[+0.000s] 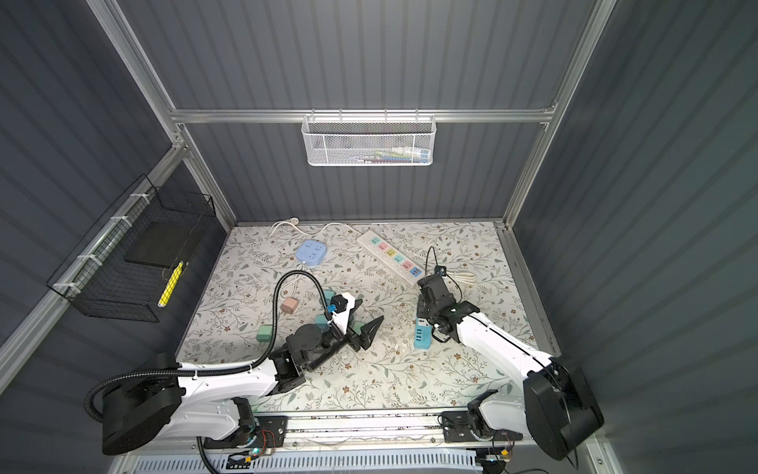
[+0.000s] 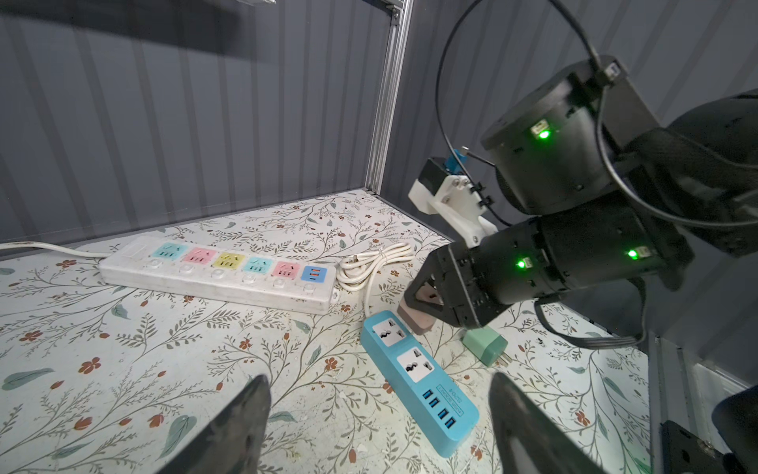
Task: Insert the plug
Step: 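Lower the pink adapter with the right gripper toward the teal strip's socket, then press the pink adapter into the teal strip socket and open the right gripper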
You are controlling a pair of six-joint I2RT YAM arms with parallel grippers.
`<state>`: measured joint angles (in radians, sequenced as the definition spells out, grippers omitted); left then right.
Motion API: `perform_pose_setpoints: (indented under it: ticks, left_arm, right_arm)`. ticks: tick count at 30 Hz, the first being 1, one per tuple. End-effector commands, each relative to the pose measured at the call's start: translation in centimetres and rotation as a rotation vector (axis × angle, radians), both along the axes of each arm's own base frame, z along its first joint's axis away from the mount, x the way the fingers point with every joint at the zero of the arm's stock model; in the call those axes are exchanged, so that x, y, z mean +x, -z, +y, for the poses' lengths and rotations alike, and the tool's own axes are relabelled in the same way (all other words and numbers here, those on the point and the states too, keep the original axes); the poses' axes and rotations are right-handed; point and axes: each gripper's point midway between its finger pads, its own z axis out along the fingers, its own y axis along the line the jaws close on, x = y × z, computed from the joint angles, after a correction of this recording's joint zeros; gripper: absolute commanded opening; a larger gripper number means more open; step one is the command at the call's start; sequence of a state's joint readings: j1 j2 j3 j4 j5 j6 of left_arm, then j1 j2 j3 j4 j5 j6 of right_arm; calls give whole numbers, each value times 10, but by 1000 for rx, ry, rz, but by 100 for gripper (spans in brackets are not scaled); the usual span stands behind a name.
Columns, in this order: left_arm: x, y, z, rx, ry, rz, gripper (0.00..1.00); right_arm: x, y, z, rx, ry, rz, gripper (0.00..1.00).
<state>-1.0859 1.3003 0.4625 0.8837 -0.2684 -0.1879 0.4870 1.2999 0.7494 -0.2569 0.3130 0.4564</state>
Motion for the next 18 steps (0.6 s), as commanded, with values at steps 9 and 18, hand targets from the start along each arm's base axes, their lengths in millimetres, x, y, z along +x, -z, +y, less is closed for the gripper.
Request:
perform_pose_setpoints:
  ticks: [9, 18]
  left_arm:
    - [1, -10, 4, -13, -19, -22, 83]
    - [1, -9, 2, -15, -17, -19, 83]
  right_arm:
    - [19, 8, 3, -93, -69, -4, 25]
    - [14, 18, -9, -76, -38, 8, 26]
